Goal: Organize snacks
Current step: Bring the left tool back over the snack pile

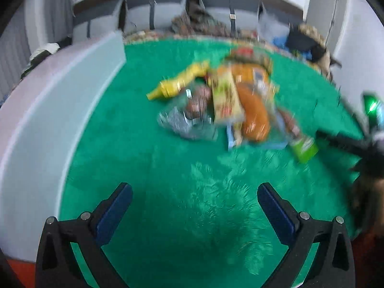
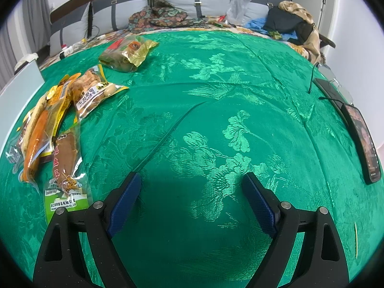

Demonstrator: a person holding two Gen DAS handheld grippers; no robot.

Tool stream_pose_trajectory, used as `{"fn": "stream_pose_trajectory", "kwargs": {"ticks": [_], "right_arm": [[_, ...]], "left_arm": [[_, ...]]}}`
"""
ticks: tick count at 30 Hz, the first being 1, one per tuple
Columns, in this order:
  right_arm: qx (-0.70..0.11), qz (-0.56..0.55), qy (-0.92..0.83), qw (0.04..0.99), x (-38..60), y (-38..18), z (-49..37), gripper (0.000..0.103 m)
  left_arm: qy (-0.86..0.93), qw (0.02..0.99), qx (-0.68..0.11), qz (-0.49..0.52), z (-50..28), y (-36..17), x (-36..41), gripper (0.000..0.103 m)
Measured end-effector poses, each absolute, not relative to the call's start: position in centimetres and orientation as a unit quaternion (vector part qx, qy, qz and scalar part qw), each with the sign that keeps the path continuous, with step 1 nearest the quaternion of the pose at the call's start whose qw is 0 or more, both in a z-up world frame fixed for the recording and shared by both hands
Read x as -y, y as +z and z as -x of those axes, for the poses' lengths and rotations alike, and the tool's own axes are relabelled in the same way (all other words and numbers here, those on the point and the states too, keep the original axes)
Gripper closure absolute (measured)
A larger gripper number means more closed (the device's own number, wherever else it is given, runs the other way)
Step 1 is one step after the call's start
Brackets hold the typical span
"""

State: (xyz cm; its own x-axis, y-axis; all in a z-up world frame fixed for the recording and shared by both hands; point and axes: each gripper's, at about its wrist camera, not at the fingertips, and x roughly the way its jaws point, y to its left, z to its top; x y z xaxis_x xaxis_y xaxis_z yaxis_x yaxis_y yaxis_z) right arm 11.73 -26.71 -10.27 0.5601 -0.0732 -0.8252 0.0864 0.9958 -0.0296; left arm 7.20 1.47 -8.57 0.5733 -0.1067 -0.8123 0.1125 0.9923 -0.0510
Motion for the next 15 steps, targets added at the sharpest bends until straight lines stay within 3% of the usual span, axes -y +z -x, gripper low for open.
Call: {"fn": "stream_pose_trajectory", "kwargs": {"ticks": [6, 15], "right_arm": [[-0.467, -0.007, -0.045, 0.883, 26.7, -10.3, -11.7, 0.014], [-0.467, -0.008, -0.045, 0.883, 26.7, -10.3, -11.7, 0.014]], "left_arm": [[-0.055, 0.879, -0.468, -0.065, -9.7, -10.3, 0.0, 0.0], [-0.069, 0.887, -0.457, -0.027, -10.5, -11.2, -1.9, 0.0]]}}
